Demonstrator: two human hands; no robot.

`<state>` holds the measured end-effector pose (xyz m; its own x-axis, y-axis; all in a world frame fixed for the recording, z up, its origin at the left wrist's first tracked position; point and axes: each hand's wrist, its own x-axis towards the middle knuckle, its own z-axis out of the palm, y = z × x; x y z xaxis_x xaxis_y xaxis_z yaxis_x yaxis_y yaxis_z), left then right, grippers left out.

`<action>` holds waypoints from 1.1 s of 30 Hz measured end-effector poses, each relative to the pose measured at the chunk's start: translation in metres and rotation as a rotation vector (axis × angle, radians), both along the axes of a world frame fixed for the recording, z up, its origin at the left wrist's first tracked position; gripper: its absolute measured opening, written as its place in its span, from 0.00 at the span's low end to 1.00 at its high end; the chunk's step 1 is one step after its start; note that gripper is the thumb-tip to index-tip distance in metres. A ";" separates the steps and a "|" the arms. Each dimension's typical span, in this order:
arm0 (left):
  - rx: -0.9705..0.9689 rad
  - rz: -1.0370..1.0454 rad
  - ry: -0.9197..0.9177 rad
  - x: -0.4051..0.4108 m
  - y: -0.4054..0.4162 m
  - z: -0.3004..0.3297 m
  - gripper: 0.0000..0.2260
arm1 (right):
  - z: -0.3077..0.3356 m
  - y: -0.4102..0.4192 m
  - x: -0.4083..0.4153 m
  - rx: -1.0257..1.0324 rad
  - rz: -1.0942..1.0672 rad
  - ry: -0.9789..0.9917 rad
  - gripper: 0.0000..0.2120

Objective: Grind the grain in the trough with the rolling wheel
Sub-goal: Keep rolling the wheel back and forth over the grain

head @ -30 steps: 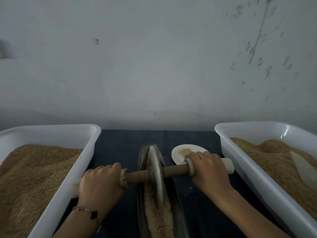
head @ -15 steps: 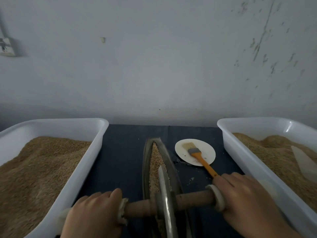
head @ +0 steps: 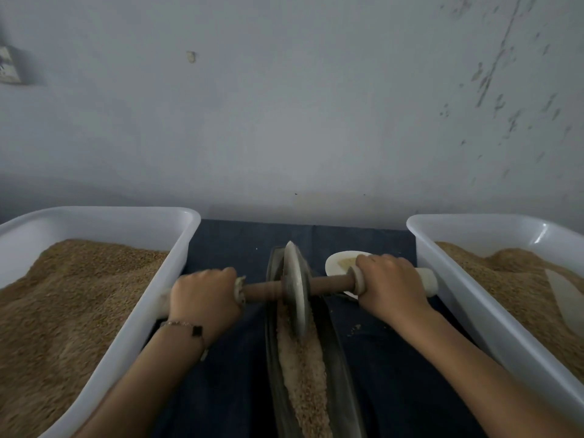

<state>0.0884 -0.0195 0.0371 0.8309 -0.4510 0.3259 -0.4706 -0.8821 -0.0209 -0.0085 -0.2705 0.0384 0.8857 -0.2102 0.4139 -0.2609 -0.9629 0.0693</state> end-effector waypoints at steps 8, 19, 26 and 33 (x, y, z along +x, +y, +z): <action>0.034 -0.023 0.013 -0.028 0.013 -0.007 0.08 | -0.003 0.011 -0.039 -0.094 0.076 -0.101 0.12; 0.153 -0.101 -0.097 -0.112 0.051 0.008 0.15 | 0.004 0.034 -0.144 0.015 0.162 -0.095 0.17; 0.121 -0.028 -0.048 -0.074 0.027 -0.007 0.12 | -0.014 0.018 -0.079 -0.030 0.137 -0.162 0.13; 0.063 0.020 -0.021 -0.022 -0.001 -0.001 0.09 | -0.020 0.002 -0.015 -0.035 0.057 -0.158 0.07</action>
